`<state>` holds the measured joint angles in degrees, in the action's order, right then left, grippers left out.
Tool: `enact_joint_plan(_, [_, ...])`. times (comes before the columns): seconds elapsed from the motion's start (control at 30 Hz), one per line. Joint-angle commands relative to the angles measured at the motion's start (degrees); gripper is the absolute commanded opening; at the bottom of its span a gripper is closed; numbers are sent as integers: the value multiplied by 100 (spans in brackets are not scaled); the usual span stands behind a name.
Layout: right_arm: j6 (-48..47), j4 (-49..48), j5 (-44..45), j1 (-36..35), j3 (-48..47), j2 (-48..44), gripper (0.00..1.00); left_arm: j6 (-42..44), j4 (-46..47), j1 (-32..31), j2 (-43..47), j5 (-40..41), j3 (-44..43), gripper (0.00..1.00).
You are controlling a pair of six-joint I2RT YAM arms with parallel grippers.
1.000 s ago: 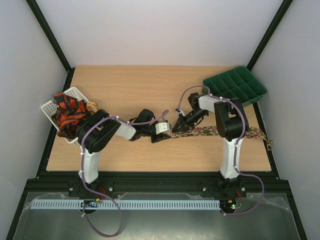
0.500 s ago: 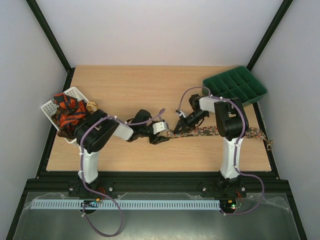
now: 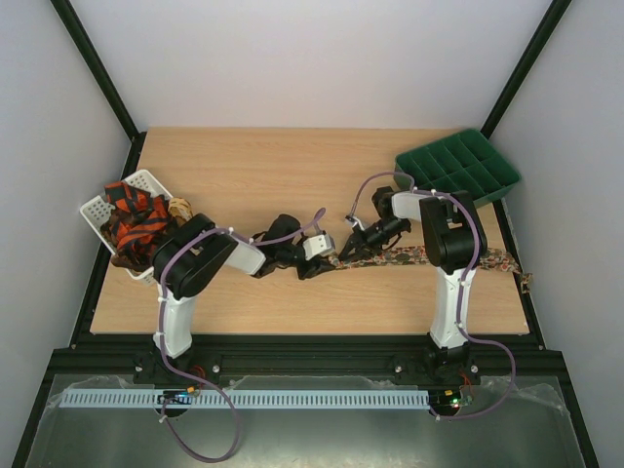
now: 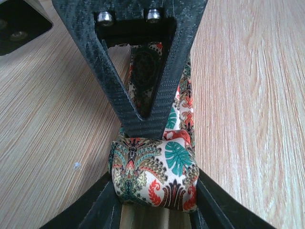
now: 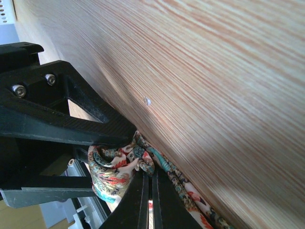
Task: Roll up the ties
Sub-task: Roll the tie at the center of the board.
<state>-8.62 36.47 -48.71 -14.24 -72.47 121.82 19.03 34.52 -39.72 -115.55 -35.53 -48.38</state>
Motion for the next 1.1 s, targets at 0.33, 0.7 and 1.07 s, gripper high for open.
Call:
enact_joint_plan(0.33, [62,-386,963,-140,426,378,1,-166,53,-413,-488,212,-644,40])
enact_joint_plan(0.7, [118,-143,775,-65,270,98,7,671,-1448,-319,-417,1034,-368,31])
enact_joint_plan(1.07, [456,557,-396,221,45,-657,43,986,-2810,-264,-415,1352,-679,31])
